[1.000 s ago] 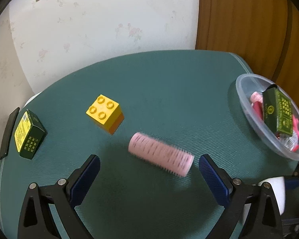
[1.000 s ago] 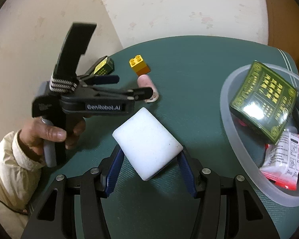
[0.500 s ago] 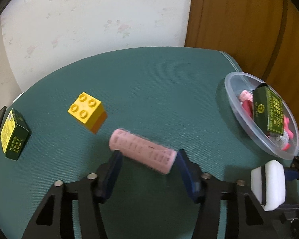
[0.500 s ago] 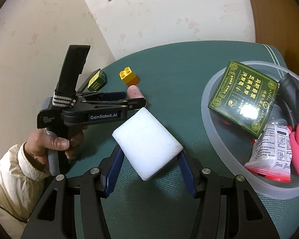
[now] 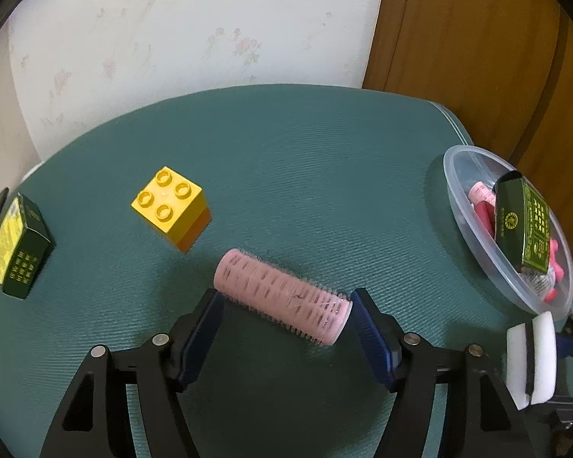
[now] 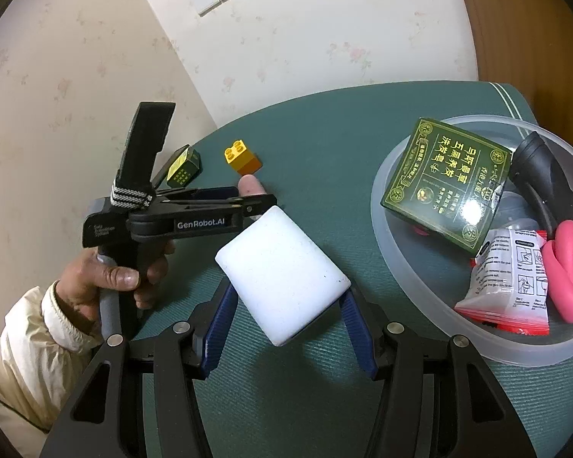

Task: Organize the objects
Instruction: 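Close the left tool on the second pink roller while the right tool holds the sponge, then lift the pink roller with the left tool while the right tool carries the sponge to the bowl, then open the left tool over the bowl to drop the pink roller while the right tool releases the sponge, then move both tools out of the bowl toward the yellow brick and yellow box, then close the right tool on the yellow Lego brick while the left tool closes on the yellow box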

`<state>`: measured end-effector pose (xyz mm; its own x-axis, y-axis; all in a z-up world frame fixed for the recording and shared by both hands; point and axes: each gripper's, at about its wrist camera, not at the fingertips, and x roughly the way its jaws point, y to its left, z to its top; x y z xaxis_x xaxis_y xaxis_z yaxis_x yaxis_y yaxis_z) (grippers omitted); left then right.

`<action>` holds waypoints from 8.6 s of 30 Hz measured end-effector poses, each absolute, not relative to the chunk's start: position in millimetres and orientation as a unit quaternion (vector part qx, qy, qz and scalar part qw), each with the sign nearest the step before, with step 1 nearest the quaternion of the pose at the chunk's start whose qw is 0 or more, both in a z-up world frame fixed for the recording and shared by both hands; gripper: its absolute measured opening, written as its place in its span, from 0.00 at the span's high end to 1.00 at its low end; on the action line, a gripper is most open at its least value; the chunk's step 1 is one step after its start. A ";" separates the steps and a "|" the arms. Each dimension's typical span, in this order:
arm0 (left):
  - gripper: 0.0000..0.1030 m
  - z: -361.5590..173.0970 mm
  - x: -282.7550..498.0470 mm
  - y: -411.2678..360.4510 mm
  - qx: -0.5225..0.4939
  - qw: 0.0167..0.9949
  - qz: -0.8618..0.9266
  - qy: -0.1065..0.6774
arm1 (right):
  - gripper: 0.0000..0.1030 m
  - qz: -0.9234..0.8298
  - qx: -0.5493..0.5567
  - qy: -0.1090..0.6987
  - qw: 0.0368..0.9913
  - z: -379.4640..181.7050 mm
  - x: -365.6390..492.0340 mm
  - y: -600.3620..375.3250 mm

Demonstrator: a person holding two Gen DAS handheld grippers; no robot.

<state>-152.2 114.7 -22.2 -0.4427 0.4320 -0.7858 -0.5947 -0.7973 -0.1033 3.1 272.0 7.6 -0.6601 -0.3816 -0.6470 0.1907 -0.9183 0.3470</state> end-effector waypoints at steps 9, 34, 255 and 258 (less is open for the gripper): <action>0.45 -21.4 -147.1 114.4 -0.427 0.297 0.851 0.074 | 0.45 -0.904 0.376 -0.128 0.160 11.8 13.3 274.4; 0.33 -18.9 -144.3 107.4 -0.449 0.190 0.873 -0.007 | 0.45 -0.912 0.358 -0.120 0.161 21.6 9.0 272.6; 0.01 -5.3 -163.5 -37.0 -0.404 0.005 0.913 -0.059 | 0.57 -0.896 0.417 -0.011 0.152 -8.6 -211.8 118.7; 0.01 -7.8 -177.1 -43.8 -0.404 -0.004 0.912 -0.077 | 0.58 -0.896 0.415 -0.013 0.158 -9.5 -211.6 119.5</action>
